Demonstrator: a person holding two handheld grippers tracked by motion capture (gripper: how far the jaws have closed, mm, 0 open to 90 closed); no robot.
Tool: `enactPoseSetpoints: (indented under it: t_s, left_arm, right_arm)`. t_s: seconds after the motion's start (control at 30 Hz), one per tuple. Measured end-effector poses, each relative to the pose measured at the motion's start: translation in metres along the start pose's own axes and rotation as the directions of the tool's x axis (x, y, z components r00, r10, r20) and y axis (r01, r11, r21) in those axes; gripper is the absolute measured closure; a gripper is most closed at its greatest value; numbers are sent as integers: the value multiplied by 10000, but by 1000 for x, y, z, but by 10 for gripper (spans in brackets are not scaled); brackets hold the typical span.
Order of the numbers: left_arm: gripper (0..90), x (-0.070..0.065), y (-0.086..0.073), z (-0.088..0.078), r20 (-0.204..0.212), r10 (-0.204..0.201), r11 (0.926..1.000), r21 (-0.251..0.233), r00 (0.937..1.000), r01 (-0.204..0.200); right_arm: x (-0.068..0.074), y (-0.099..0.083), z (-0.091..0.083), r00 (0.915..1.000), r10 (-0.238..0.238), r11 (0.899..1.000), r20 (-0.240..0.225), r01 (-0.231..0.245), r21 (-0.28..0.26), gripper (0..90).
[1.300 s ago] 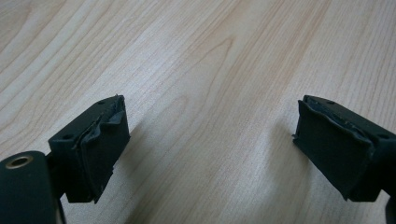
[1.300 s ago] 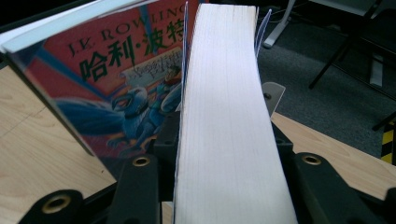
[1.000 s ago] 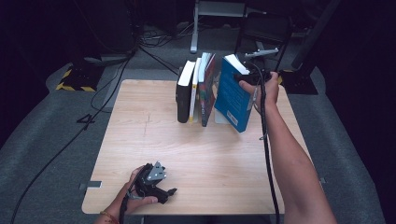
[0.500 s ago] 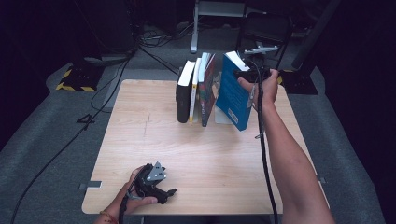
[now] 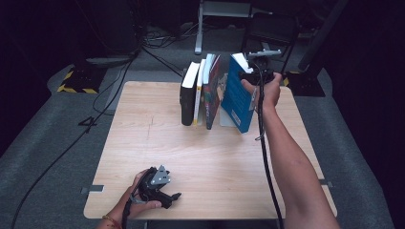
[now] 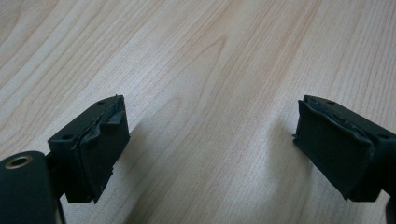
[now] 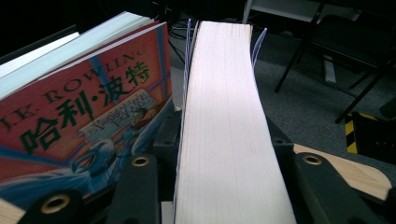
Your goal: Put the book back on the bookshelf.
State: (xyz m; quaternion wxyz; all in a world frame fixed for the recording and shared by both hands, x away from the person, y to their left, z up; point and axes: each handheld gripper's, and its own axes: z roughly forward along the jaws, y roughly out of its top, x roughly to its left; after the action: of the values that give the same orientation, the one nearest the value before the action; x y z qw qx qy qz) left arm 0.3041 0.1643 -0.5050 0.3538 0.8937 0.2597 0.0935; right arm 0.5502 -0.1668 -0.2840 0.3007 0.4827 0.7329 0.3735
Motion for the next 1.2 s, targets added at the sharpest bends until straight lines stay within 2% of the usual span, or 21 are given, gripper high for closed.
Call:
enactPoseSetpoints:
  t_s: [0.27,0.43,0.6,0.7,0.83,0.97,1.2]
  left_arm:
    - [102,1,0,0,33,48,10000,8,10000,-48]
    - [102,1,0,0,35,79,10000,13,10000,-79]
    - [102,0,0,0,35,47,10000,8,10000,-47]
    - [102,1,0,0,38,76,10000,13,10000,-76]
    - [102,1,0,0,36,71,10000,10,10000,-72]
    - [102,1,0,0,35,75,10000,10,10000,-75]
    - [102,0,0,0,33,53,10000,9,10000,-53]
  right_arm:
    - [-4,3,19,9995,313,9995,36,-313,-84,591]
    - [-2,1,23,9999,116,9998,-7,-116,-129,591]
    - [3,-4,23,9996,-247,9995,-134,244,-186,590]
    - [-2,-10,25,9994,-42,9996,-342,32,-268,588]
    - [-5,-14,23,9995,-10,9995,-328,-1,-325,584]
    - [-7,-16,20,9983,-75,9998,-584,66,-162,574]
    - [-10,-20,13,9961,-438,9989,-766,449,115,556]
